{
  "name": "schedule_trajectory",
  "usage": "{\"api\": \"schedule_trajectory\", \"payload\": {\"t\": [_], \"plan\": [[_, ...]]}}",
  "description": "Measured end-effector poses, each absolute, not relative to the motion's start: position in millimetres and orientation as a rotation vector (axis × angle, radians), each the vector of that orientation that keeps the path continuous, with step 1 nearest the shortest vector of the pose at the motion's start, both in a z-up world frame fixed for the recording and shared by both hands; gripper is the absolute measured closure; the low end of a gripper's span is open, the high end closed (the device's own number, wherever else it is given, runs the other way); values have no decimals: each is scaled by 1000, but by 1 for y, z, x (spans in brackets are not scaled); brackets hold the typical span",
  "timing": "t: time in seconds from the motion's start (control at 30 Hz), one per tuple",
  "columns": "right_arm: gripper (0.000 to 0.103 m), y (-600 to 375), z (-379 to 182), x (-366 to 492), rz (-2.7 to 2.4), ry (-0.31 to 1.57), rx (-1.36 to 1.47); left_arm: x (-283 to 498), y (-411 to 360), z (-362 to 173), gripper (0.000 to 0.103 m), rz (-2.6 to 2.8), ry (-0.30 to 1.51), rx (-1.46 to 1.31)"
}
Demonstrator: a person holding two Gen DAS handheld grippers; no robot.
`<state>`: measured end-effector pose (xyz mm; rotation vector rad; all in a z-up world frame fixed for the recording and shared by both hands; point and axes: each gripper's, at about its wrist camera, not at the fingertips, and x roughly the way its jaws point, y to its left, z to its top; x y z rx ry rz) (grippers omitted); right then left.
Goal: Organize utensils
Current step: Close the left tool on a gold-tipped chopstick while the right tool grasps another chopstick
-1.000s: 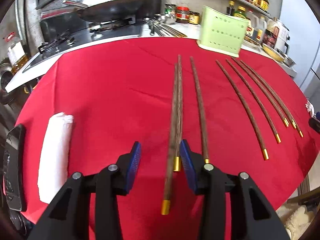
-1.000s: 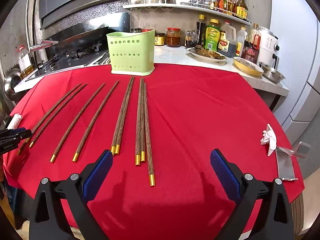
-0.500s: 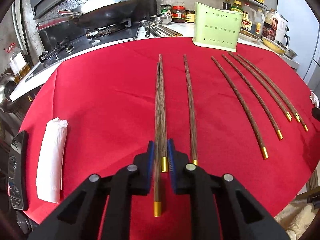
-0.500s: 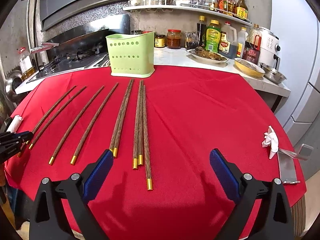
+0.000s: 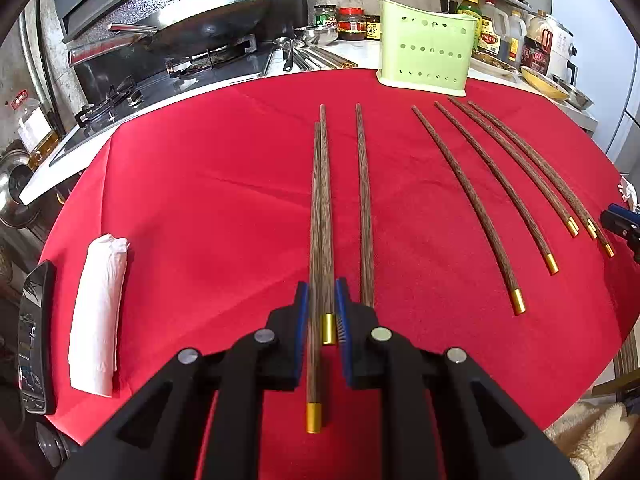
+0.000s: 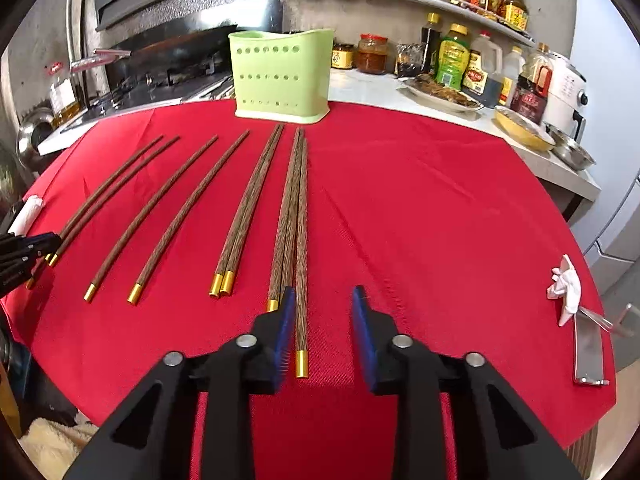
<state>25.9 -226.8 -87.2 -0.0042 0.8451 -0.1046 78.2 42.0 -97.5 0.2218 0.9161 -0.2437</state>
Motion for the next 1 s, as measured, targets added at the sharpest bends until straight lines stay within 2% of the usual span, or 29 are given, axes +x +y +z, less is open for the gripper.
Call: {"api": "schedule_trajectory", "payload": {"t": [0.63, 0.77, 1.0], "plan": [[74, -232, -93, 40, -43, 894, -26, 80, 39, -97, 90, -229, 928, 230], [80, -232, -96, 43, -36, 915, -41, 77, 37, -97, 90, -244, 933, 243], [81, -225, -95, 47, -29, 944, -110, 75, 37, -97, 90, -248, 938, 251]]}}
